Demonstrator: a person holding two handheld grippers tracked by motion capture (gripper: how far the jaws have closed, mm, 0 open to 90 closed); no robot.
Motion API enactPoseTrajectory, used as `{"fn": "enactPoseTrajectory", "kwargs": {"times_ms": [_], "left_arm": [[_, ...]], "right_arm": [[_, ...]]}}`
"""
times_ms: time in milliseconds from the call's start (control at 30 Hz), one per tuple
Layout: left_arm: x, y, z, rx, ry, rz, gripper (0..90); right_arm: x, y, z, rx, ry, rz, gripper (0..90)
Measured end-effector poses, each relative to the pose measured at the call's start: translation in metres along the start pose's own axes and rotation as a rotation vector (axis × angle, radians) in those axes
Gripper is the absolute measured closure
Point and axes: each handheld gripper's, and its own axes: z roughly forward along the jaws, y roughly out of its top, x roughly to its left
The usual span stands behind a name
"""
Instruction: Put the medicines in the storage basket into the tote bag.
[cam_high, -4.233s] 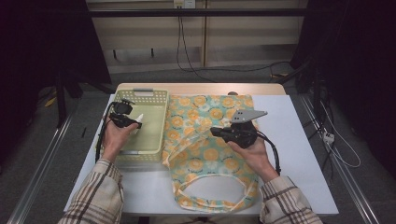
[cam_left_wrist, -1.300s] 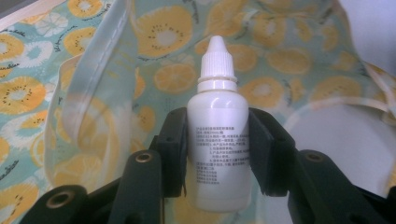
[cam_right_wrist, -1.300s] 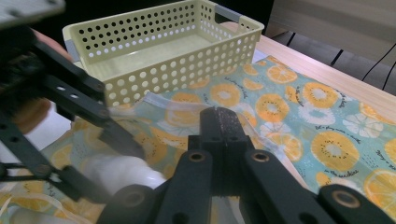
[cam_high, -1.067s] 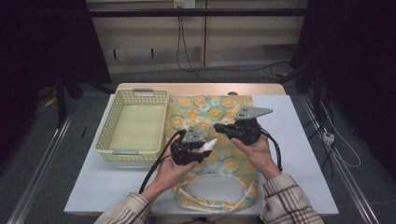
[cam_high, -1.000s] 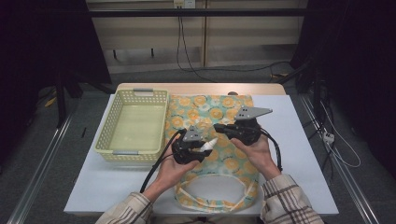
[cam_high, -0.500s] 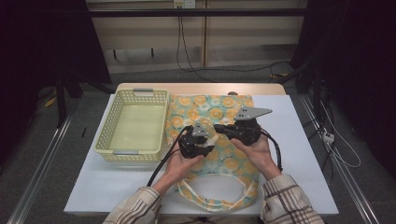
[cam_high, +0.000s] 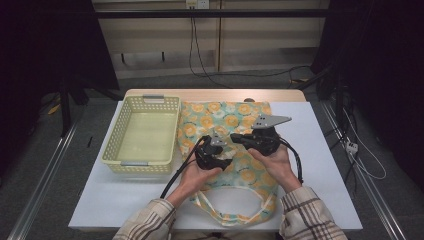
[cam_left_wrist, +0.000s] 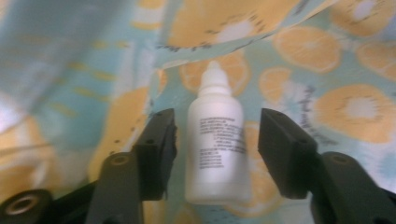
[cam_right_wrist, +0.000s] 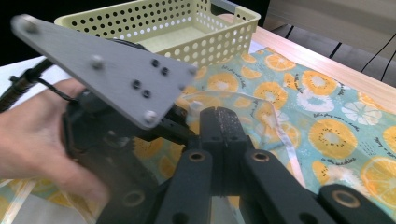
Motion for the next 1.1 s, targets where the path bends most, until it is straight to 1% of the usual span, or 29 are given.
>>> {"fn": "enactPoseTrajectory", "kwargs": {"times_ms": [67,100,133,167,233,267,333,433,467,500,533,567,667,700,767,833,967,1000,1033,1100], "left_arm": [[-0.001,0.002,-0.006,-0.005,0.001,0.015,39.3],[-0.003,0.002,-0.008,-0.005,0.008,0.014,36.4],[-0.003,0.003,-0.011,-0.015,-0.008,0.019,33.2],[-0.004,0.003,-0.014,-0.023,-0.003,0.030,30.9],[-0.006,0.004,-0.021,-0.033,-0.014,0.036,27.0],[-0.006,0.005,-0.024,-0.035,-0.018,0.045,24.6],[-0.009,0.006,-0.031,-0.054,-0.016,0.039,19.9],[-0.011,0.007,-0.039,-0.068,-0.024,0.047,14.2],[-0.012,0.007,-0.042,-0.073,-0.022,0.046,13.3],[-0.014,0.007,-0.047,-0.075,-0.030,0.042,12.4],[-0.015,0.007,-0.051,-0.077,-0.043,0.047,11.0],[-0.016,0.007,-0.055,-0.073,-0.044,0.055,10.0],[-0.018,0.004,-0.065,-0.094,-0.042,0.074,9.3],[-0.018,0.003,-0.068,-0.092,-0.038,0.077,9.3],[-0.018,0.000,-0.072,-0.094,-0.040,0.079,9.3],[-0.019,-0.005,-0.074,-0.107,-0.050,0.059,9.3],[-0.023,-0.012,-0.080,-0.102,-0.060,0.071,9.9],[-0.025,-0.014,-0.081,-0.086,-0.057,0.083,8.9],[-0.026,-0.017,-0.082,-0.080,-0.053,0.084,8.5],[-0.029,-0.022,-0.083,-0.071,-0.092,0.091,6.2]], "right_arm": [[-0.001,0.000,-0.002,-0.006,-0.005,0.006,90.0],[-0.002,0.000,-0.002,-0.007,-0.007,0.009,90.0],[-0.002,0.000,-0.003,-0.008,-0.007,0.007,90.0],[-0.002,0.000,-0.003,-0.009,-0.008,0.009,90.0],[-0.002,0.000,-0.003,-0.010,-0.009,0.009,90.0],[-0.002,0.000,-0.003,-0.010,-0.009,0.009,90.0],[-0.002,0.000,-0.003,-0.010,-0.008,0.009,90.0],[-0.003,0.000,-0.002,-0.009,-0.009,0.011,90.0],[-0.003,0.000,-0.002,-0.010,-0.010,0.013,90.0],[-0.003,0.000,-0.002,-0.011,-0.010,0.017,90.0],[-0.003,0.000,-0.002,-0.011,-0.012,0.019,90.0],[-0.003,0.000,-0.002,-0.013,-0.010,0.022,90.0],[-0.004,-0.001,-0.001,-0.012,-0.010,0.021,90.0],[-0.004,-0.001,-0.001,-0.012,-0.009,0.021,90.0],[-0.004,-0.001,0.000,-0.009,-0.009,0.022,90.0],[-0.003,-0.002,0.000,-0.008,-0.009,0.022,90.0],[-0.002,-0.003,-0.001,-0.006,-0.008,0.019,90.0],[-0.002,-0.003,-0.001,-0.006,-0.008,0.020,90.0],[-0.002,-0.003,-0.001,-0.007,-0.008,0.020,90.0],[-0.002,-0.003,-0.001,-0.007,-0.008,0.021,90.0]]}}
